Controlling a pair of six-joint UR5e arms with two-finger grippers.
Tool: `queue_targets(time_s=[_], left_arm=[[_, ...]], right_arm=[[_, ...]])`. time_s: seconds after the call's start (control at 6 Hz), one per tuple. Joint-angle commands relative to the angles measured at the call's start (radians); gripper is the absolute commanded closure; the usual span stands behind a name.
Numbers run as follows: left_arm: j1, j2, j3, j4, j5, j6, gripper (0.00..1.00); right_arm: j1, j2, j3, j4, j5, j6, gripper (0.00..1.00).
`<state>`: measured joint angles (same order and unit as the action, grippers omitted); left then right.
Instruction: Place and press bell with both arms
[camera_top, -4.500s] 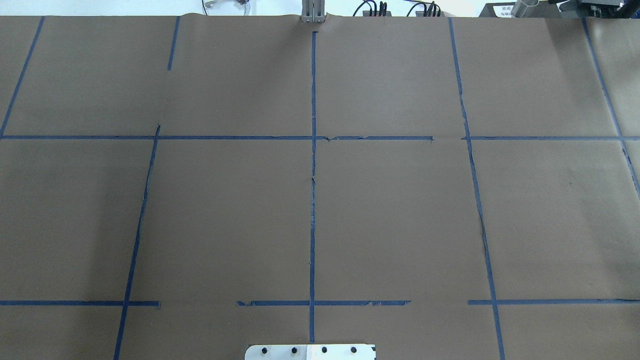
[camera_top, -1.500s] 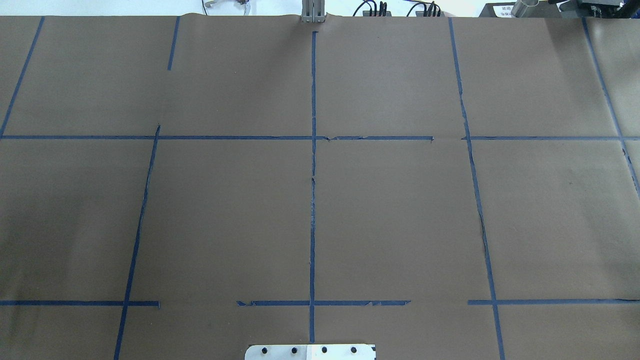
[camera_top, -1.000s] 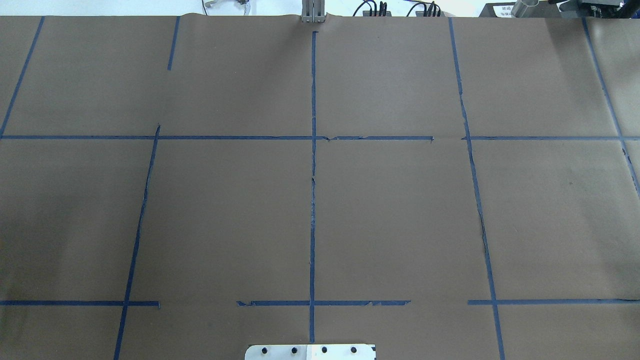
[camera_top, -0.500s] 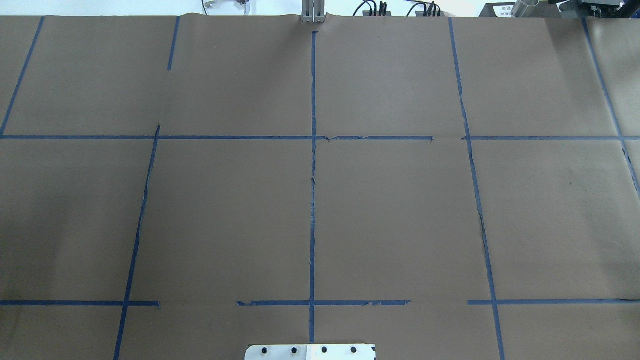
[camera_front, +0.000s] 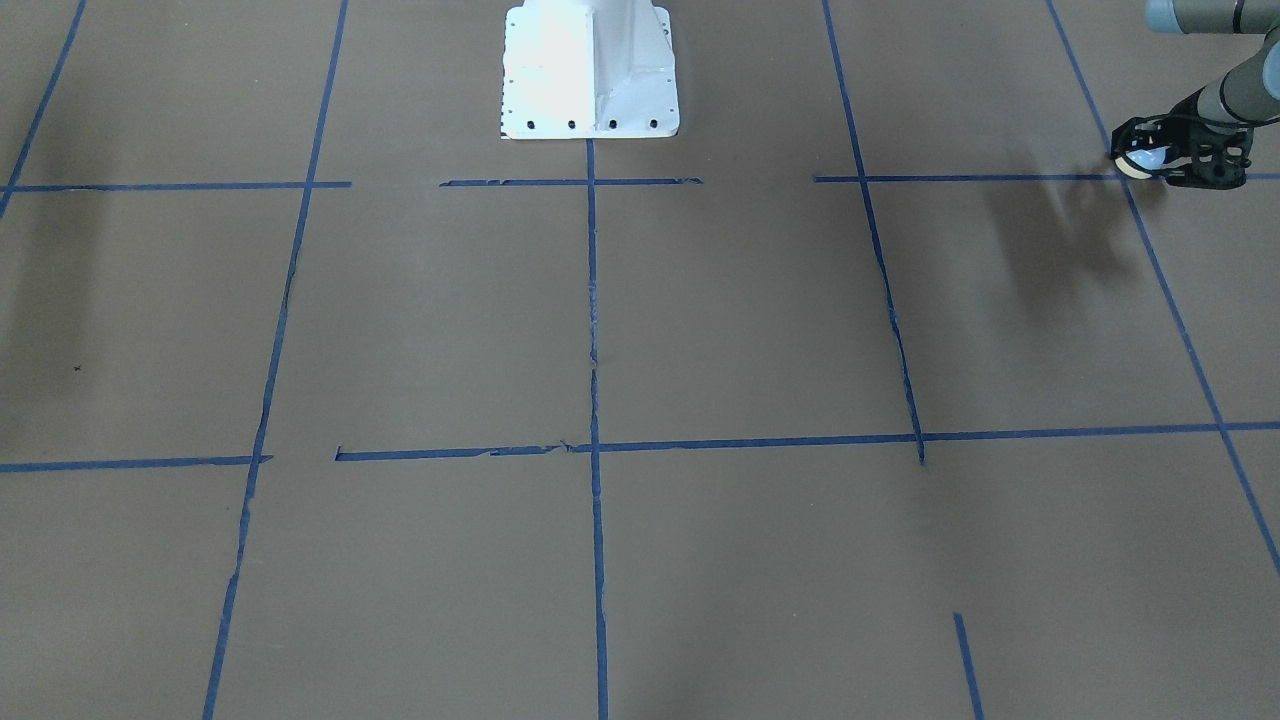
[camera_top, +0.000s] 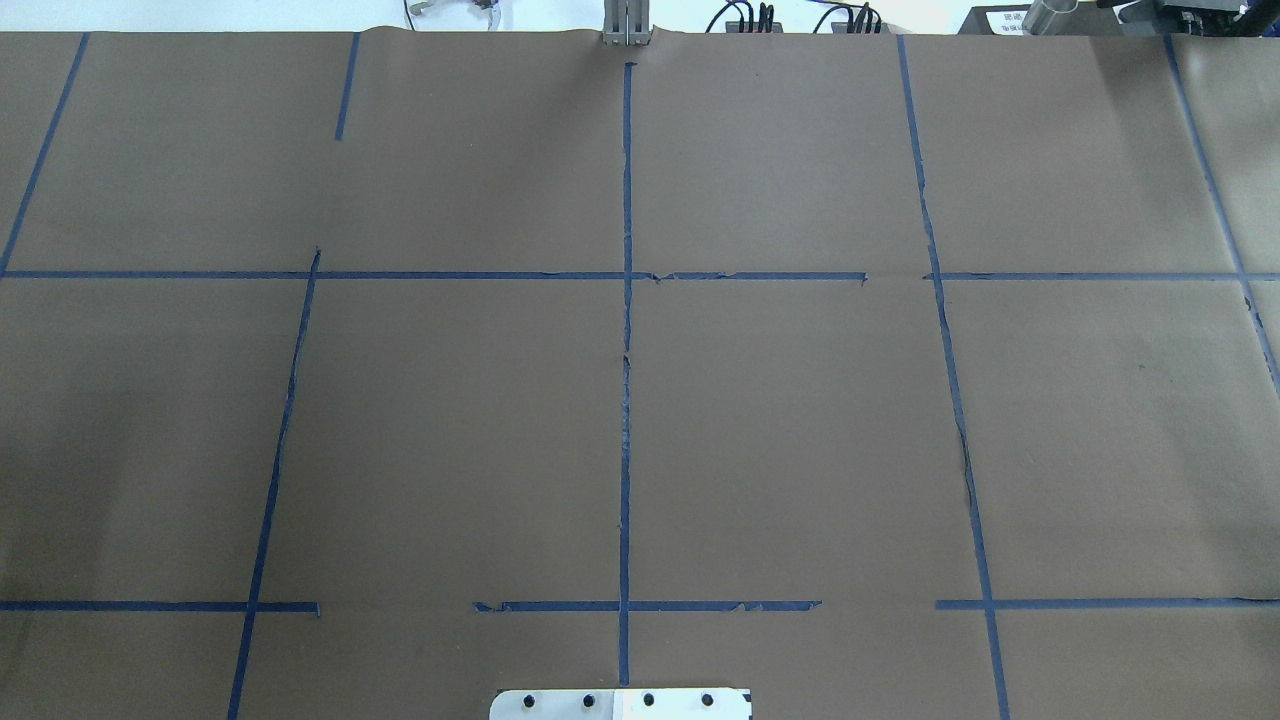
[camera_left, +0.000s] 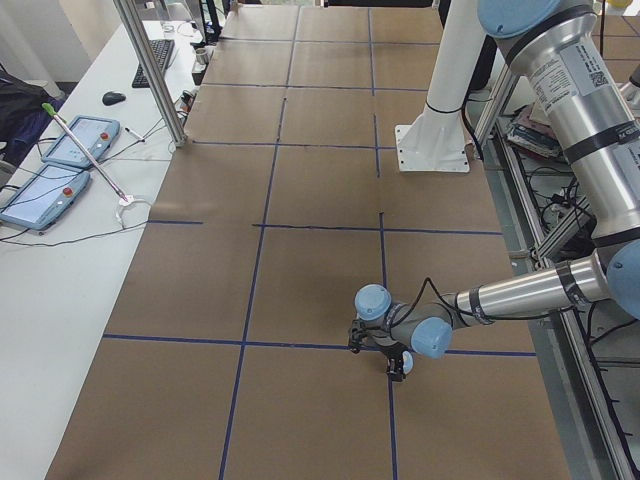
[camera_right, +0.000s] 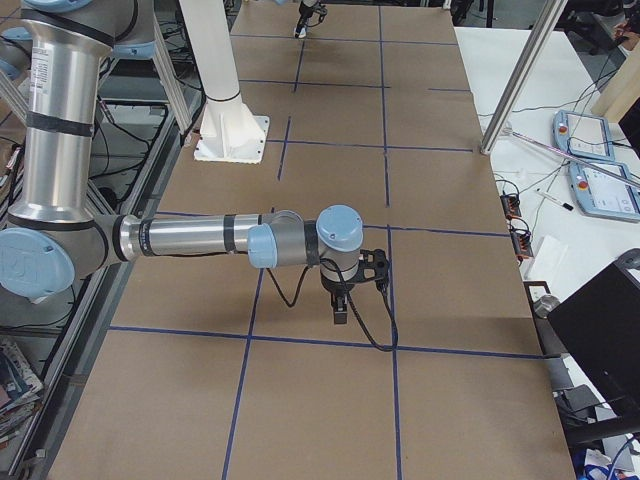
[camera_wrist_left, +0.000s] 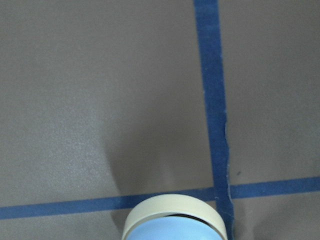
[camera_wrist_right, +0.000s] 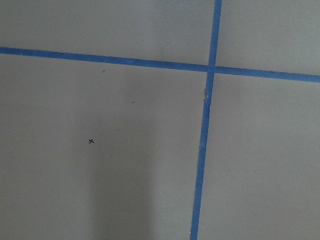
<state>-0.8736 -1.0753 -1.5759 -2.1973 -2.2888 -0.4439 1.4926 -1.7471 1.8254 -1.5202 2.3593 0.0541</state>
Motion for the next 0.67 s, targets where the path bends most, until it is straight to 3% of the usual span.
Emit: queue_targets(time_s=[0.0,0.17,0.5], left_arm=[[-0.004,0.002,-0.013,-0.004,0.0,-0.009,0.95],[-0.014,0.006,-0.082,-0.001,-0.004,-0.012,1.0],[-0.1,0.014,-0.246,0.008,0.0,-0.012,1.0]], right_arm=[[0.0,0.0,0.002,0.0,0.0,0.003,0.0],[0.0,0.0,0.008,0.0,0.0,0.004,0.0],[0.0,-0.002,0.006,-0.002,0.002,0.004,0.0]])
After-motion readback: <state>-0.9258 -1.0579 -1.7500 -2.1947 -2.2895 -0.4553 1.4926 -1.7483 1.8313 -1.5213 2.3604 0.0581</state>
